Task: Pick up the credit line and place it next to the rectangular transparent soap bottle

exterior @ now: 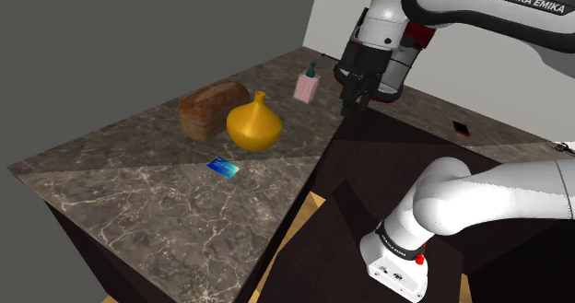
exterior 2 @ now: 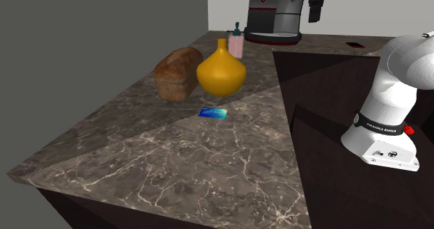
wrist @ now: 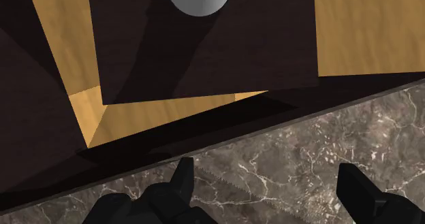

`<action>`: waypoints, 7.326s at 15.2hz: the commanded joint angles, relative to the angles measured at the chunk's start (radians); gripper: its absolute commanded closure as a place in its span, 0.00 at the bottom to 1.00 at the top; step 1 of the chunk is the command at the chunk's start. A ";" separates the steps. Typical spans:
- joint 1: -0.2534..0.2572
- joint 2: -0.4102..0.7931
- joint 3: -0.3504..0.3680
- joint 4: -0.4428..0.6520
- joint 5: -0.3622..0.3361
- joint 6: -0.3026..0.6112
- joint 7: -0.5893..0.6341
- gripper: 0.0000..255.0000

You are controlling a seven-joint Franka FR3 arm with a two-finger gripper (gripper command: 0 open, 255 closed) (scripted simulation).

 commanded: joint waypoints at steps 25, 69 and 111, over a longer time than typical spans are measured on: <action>0.129 0.788 0.266 0.237 -0.056 0.544 0.093 0.00; 0.145 0.817 0.281 0.341 -0.071 0.466 0.108 1.00; 0.044 0.694 0.176 0.654 -0.069 0.024 -0.080 1.00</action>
